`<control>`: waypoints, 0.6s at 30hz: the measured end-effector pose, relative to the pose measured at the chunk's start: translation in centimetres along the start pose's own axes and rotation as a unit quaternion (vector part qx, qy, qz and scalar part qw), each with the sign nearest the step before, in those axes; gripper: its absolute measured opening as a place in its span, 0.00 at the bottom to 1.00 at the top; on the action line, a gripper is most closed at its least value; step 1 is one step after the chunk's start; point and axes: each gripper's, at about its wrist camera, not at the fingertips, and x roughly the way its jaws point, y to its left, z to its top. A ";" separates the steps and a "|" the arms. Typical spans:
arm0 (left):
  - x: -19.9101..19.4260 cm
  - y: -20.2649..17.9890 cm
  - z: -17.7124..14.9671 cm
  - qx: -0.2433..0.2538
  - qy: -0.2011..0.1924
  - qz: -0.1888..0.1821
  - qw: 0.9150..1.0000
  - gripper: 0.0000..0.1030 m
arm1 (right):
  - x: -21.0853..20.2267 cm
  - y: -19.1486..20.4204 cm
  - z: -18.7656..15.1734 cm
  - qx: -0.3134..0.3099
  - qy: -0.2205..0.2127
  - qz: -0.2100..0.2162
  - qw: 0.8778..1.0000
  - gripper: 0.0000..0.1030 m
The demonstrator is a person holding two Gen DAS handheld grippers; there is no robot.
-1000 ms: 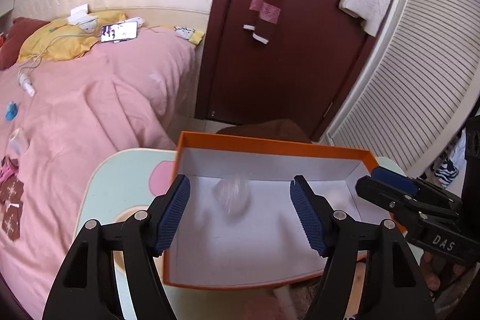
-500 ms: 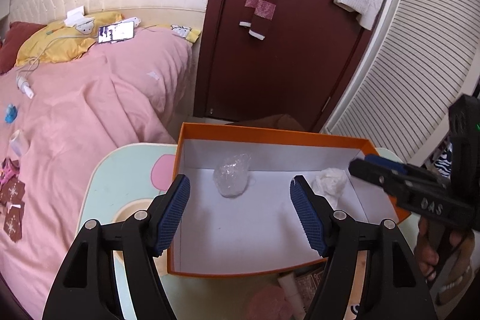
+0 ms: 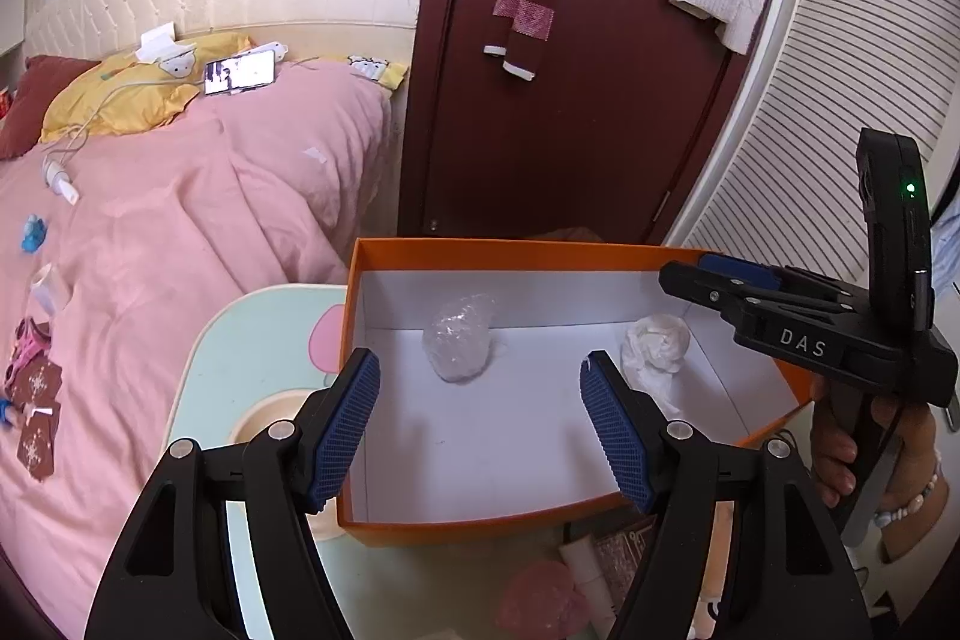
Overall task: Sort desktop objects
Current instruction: 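Open both tools and withdraw them from the orange box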
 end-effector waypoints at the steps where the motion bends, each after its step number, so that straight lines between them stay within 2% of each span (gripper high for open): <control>1: 0.0 0.0 0.0 0.000 0.001 0.001 1.000 0.68 | 0.0 0.1 0.0 -0.002 0.001 -0.001 1.000 0.50; 4: -0.6 0.4 0.1 -0.022 0.000 -0.013 1.000 0.68 | -0.6 0.4 -0.1 0.002 0.008 0.004 1.000 0.51; 6: -2.3 0.9 0.1 -0.042 -0.017 -0.036 0.998 0.68 | -2.2 0.7 -0.2 0.008 -0.003 0.021 1.000 0.51; 8: -4.1 0.9 0.1 -0.038 -0.036 -0.035 0.998 0.68 | -4.7 1.5 -0.4 0.003 -0.029 0.022 0.999 0.51; 10: -5.6 0.6 -0.1 -0.021 -0.038 -0.009 0.999 0.68 | -7.6 2.4 -0.8 -0.005 -0.056 0.018 0.998 0.62; 12: -6.7 0.6 -0.7 -0.014 -0.030 0.017 0.999 0.68 | -9.6 3.2 -1.6 -0.012 -0.071 0.006 0.997 0.82; 15: -7.8 0.8 -2.4 -0.020 -0.010 0.028 0.999 0.68 | -11.7 4.1 -3.9 -0.007 -0.077 -0.009 0.997 0.87; 18: -8.5 1.0 -5.0 -0.039 0.016 0.027 0.999 0.68 | -11.9 4.4 -6.6 0.006 -0.039 -0.035 0.999 0.87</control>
